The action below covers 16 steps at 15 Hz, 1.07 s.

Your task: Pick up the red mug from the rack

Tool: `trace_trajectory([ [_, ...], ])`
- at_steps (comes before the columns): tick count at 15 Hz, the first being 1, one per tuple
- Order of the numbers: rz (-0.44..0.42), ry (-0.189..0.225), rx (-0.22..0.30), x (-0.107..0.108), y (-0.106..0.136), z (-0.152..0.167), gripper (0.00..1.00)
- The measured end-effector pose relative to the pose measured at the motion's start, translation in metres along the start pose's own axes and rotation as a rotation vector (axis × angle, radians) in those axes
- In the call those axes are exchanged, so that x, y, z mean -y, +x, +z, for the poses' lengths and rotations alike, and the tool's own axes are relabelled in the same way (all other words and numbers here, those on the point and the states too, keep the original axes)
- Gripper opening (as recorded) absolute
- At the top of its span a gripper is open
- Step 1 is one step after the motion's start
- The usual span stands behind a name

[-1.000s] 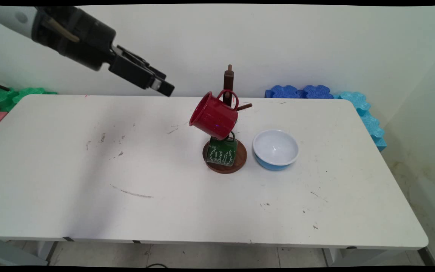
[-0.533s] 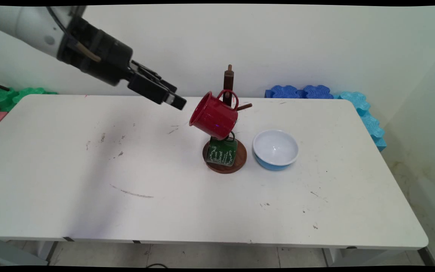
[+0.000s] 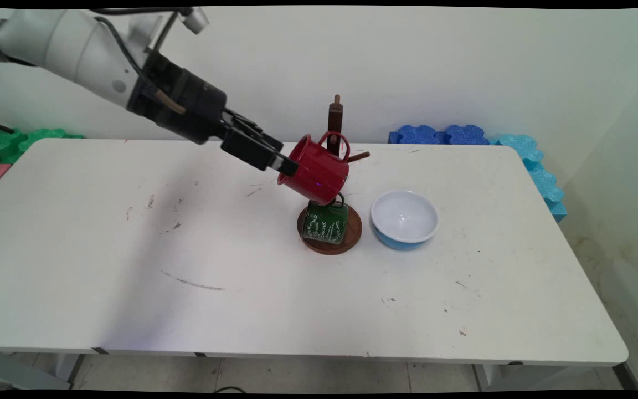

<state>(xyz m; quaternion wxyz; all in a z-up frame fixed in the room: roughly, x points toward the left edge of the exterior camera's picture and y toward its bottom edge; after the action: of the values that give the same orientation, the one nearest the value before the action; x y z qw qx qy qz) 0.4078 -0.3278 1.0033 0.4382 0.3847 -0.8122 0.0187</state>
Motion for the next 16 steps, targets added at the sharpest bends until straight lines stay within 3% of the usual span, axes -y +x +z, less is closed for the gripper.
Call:
trace_trajectory([
  [16,-0.005,-0.041,0.018,0.011,-0.001,0.056,1.00],
])
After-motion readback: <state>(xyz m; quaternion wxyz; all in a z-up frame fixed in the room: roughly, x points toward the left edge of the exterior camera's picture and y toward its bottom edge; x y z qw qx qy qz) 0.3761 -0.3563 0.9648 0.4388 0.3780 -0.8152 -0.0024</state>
